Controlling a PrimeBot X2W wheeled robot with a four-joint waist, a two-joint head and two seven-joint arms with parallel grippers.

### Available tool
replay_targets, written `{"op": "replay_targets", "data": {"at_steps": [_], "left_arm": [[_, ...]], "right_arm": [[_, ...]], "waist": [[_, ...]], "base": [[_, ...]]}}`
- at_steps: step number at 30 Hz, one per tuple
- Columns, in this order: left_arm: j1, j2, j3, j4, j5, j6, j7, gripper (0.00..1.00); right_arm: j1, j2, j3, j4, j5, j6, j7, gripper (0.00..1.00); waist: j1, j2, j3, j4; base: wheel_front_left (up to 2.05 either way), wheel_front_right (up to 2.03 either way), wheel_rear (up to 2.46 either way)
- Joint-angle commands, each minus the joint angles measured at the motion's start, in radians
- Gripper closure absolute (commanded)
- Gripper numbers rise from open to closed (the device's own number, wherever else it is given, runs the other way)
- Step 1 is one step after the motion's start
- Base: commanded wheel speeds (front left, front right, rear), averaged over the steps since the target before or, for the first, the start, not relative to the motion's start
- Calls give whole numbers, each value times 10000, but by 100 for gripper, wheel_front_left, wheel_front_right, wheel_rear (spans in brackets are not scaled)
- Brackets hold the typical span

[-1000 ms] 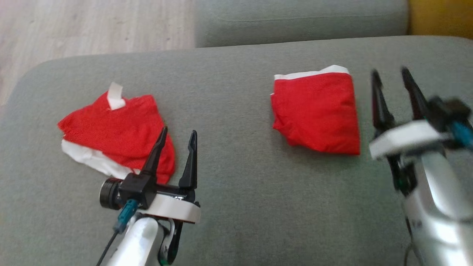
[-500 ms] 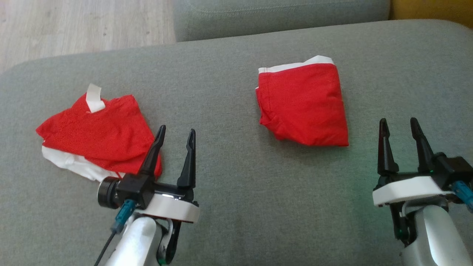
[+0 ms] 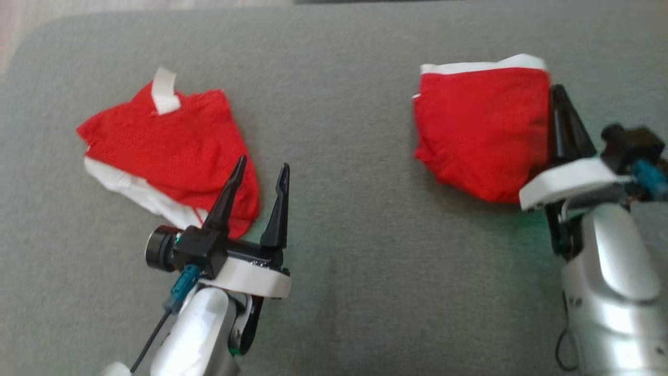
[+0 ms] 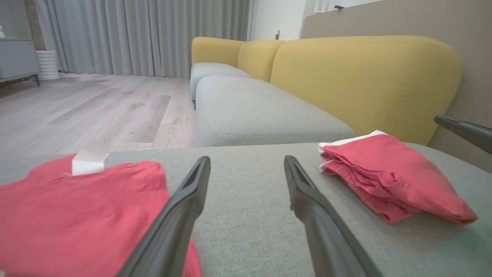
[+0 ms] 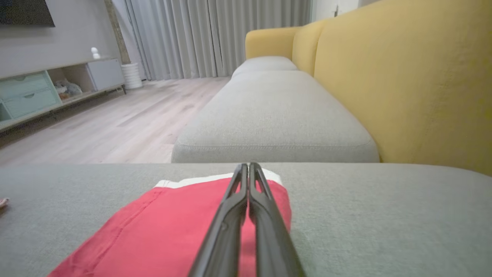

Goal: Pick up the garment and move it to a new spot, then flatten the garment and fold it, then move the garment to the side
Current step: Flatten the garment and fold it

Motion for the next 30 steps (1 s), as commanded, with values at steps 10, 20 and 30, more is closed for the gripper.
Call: {"op": "replay_targets", "data": {"at_steps": [10,20,30], "left_arm": [[-599,-51,139,-427,123,-72,-95,0],[-680,-85,119,-426,134,-61,-95,0],[-660,-103,-1,-422,35,-46,-95,0]], "right_arm": [[-2057,-46,-1208,3142,-1515,-9,285,100],[-3055,13,-981,4797,-2064,-9,-566,100],[-3261,26,2109,5441,-402,-9,-731,100]], "waist": [[-2,0,989,980],[-2,0,820,1042],[-2,0,723,1306]], "base": [[0,0,0],[0,0,0],[0,0,0]]}}
